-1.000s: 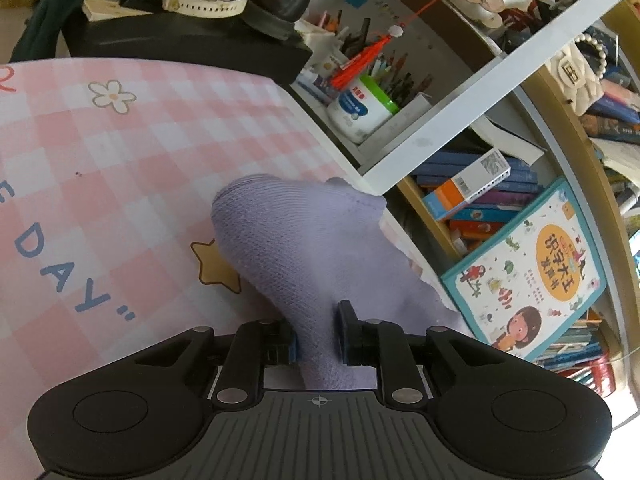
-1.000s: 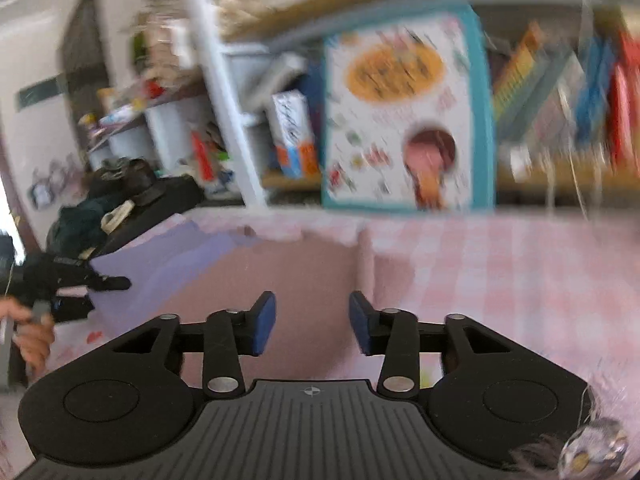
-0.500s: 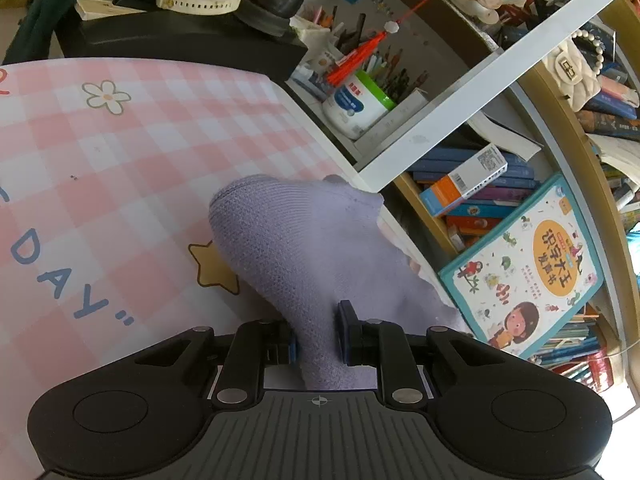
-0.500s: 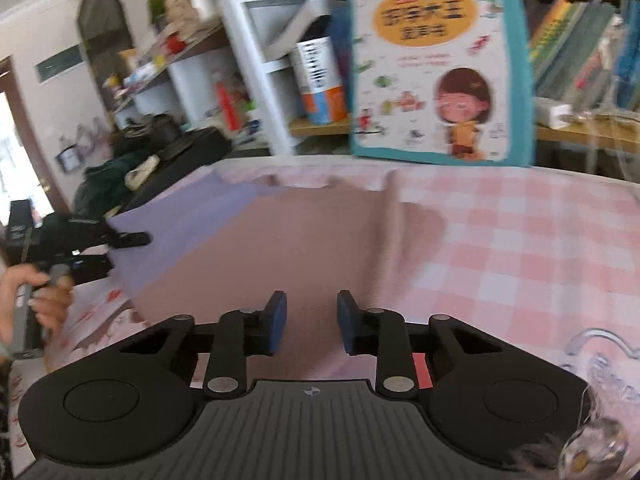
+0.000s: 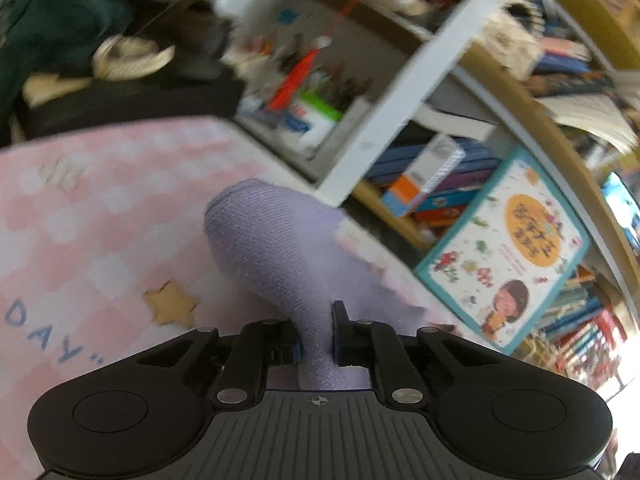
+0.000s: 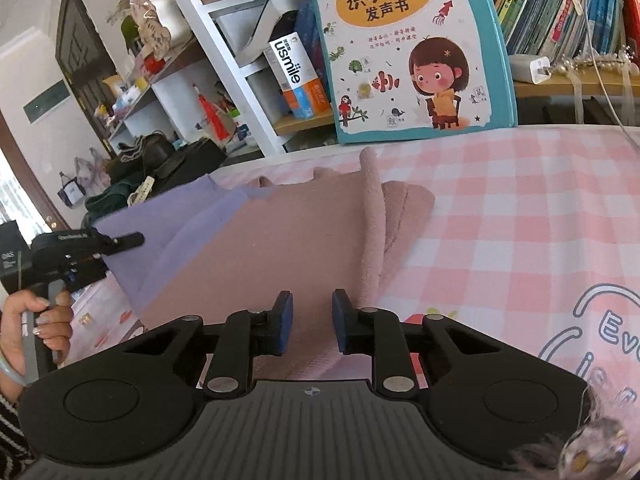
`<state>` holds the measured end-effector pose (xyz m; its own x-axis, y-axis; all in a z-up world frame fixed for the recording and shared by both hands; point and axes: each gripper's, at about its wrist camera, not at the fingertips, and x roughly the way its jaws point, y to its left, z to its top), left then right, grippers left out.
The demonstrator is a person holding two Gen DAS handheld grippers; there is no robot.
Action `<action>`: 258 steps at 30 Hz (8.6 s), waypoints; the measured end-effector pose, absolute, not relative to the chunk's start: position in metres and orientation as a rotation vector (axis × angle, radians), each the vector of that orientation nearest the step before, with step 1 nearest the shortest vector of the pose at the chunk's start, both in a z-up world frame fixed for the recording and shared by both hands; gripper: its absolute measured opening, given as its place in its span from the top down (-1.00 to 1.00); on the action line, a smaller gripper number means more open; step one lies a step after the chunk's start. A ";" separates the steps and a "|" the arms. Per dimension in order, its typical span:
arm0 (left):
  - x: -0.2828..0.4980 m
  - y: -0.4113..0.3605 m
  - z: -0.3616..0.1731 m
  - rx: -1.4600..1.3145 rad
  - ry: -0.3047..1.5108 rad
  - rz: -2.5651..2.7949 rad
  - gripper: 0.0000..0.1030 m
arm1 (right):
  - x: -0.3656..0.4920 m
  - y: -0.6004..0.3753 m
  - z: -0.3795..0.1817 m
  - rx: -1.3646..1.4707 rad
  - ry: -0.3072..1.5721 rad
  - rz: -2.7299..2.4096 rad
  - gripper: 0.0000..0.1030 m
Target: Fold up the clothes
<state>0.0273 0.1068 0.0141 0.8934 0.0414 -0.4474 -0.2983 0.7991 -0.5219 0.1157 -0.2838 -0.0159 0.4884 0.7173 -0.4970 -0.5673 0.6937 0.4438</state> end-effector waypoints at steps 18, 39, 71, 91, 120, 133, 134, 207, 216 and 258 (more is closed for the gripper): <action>0.035 -0.113 0.035 0.288 0.520 -0.206 0.72 | 0.115 -0.284 -0.018 0.239 0.707 0.783 0.61; 0.005 -0.105 0.055 0.277 0.501 -0.417 0.10 | 0.115 -0.291 -0.021 0.277 0.718 0.787 0.60; 0.042 -0.069 0.020 0.195 0.521 -0.295 -0.18 | 0.116 -0.318 -0.003 0.373 0.632 0.708 0.14; 0.044 -0.074 0.018 0.229 0.512 -0.301 -0.24 | 0.091 -0.269 0.003 0.282 0.667 0.832 0.18; 0.043 -0.059 0.035 0.054 0.454 -0.321 -0.29 | 0.106 -0.301 -0.002 0.501 0.719 0.915 -0.18; 0.018 -0.089 0.033 0.251 0.506 -0.593 -0.33 | 0.126 -0.305 -0.016 0.674 0.791 0.889 -0.19; 0.016 -0.082 0.038 0.231 0.481 -0.603 -0.34 | 0.125 -0.302 -0.016 0.655 0.791 0.888 -0.18; 0.097 0.014 -0.002 -0.327 0.761 -0.331 -0.75 | 0.108 -0.283 -0.019 0.492 0.852 0.675 -0.24; 0.082 -0.001 0.006 -0.213 0.708 -0.328 -0.34 | 0.084 -0.254 -0.006 0.278 0.743 0.607 0.37; 0.088 0.045 0.033 -0.277 0.569 -0.345 -0.23 | 0.091 -0.194 0.036 0.196 0.624 0.586 0.40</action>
<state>0.0877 0.0448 0.0331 0.7879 -0.3913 -0.4754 0.2403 0.9063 -0.3477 0.0911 -0.1940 0.0355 0.6569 0.5705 -0.4930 -0.4561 0.8213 0.3427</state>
